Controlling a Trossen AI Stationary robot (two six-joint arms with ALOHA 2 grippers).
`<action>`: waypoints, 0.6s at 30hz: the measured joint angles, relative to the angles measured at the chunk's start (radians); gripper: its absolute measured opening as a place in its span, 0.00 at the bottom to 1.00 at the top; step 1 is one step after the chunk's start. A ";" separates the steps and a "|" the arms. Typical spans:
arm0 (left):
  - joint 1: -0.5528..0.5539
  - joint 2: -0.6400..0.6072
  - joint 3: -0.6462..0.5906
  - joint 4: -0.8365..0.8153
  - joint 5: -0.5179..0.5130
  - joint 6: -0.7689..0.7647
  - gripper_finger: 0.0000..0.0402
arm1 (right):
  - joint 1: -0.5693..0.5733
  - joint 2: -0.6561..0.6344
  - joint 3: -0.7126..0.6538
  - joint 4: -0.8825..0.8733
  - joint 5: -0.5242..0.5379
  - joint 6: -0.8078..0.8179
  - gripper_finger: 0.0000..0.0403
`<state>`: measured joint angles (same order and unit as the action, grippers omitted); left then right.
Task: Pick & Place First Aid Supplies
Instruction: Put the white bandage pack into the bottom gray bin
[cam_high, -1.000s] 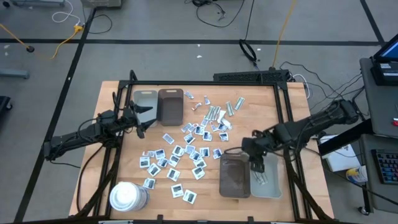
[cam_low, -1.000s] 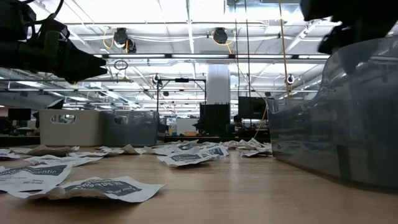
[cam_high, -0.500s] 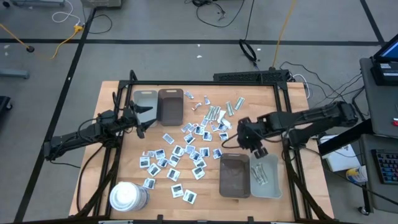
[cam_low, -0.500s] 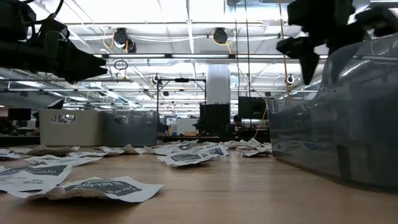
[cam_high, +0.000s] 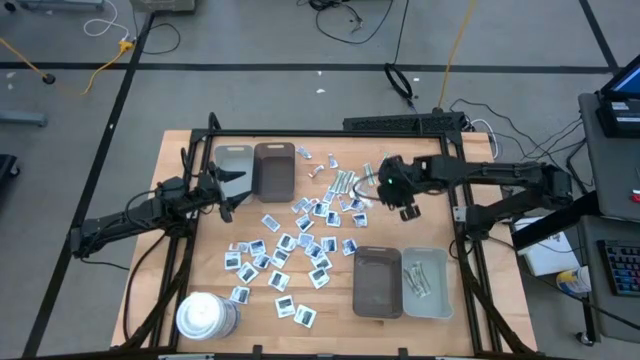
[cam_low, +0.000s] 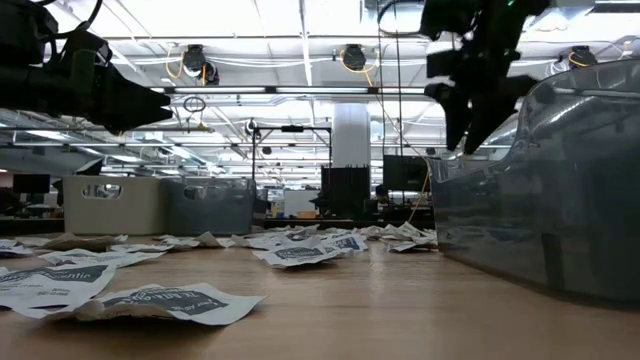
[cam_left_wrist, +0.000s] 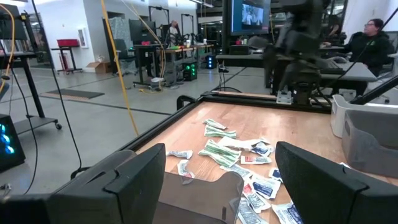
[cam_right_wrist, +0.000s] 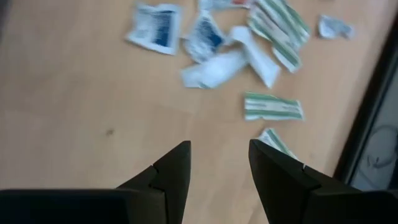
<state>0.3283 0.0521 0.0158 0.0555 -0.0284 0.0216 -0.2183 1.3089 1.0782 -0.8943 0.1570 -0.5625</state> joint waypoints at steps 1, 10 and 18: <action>0.000 0.000 0.000 0.000 0.000 0.000 0.76 | -0.022 0.003 0.000 0.005 0.000 0.000 0.38; 0.000 0.000 0.000 0.000 0.000 0.000 0.76 | -0.213 0.081 0.000 0.140 -0.003 0.087 0.38; 0.000 0.000 0.000 0.000 0.000 0.000 0.76 | -0.349 0.163 0.000 0.187 -0.002 0.335 0.38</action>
<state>0.3283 0.0521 0.0157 0.0555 -0.0280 0.0216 -0.5670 1.4718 1.0779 -0.7071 0.1553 -0.2273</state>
